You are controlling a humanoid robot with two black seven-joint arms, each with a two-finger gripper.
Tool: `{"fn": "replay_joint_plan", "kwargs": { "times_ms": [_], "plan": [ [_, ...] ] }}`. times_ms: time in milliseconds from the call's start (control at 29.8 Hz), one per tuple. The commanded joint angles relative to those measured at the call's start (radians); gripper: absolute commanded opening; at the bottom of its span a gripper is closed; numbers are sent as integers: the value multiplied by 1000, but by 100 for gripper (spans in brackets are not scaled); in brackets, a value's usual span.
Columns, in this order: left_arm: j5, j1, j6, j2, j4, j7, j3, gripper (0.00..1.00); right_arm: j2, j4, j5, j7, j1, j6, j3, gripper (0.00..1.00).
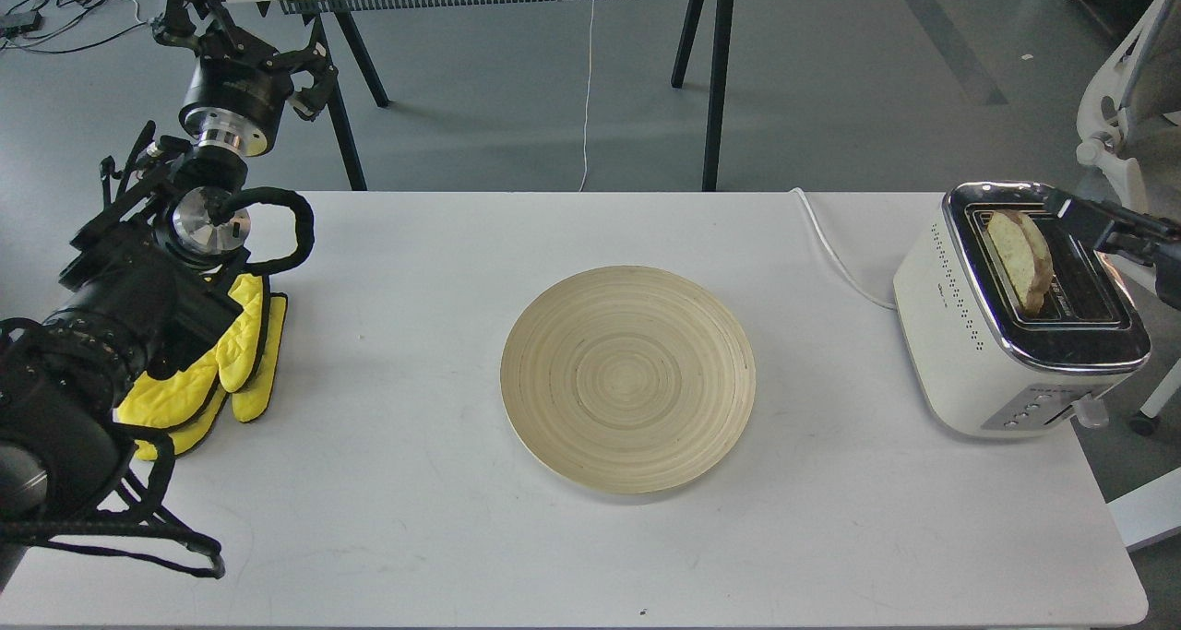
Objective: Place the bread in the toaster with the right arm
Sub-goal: 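Release the bread and raise the right gripper away from the toaster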
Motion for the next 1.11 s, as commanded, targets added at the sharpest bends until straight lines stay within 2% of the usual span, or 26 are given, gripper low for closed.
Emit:
{"fn": "replay_joint_plan", "kwargs": {
  "times_ms": [0,201,235,335,402,436,570,804,939,1073],
  "plan": [
    [1,0,0,0,0,0,0,100,58,-6,209,0,1,9,125,98],
    [1,0,0,1,0,0,0,100,208,-64,548,4,1,26,326,100],
    [1,0,0,1,0,0,0,100,253,-89,570,22,1,28,355,100],
    [0,0,0,1,0,0,0,100,389,-172,575,125,2,28,406,100],
    [0,0,0,1,0,0,0,100,458,-227,575,164,7,25,428,100],
    [1,0,0,1,0,0,0,100,488,-250,587,167,8,26,443,100],
    [1,0,0,1,0,2,0,100,592,-327,640,144,-1,43,544,100],
    [0,0,0,1,0,2,0,100,756,-577,904,127,19,138,699,100],
    [0,0,0,1,0,0,0,100,819,-747,955,76,59,262,763,100],
    [0,0,0,3,0,0,-2,100,856,-836,1010,38,82,318,797,100]
  ]
}}
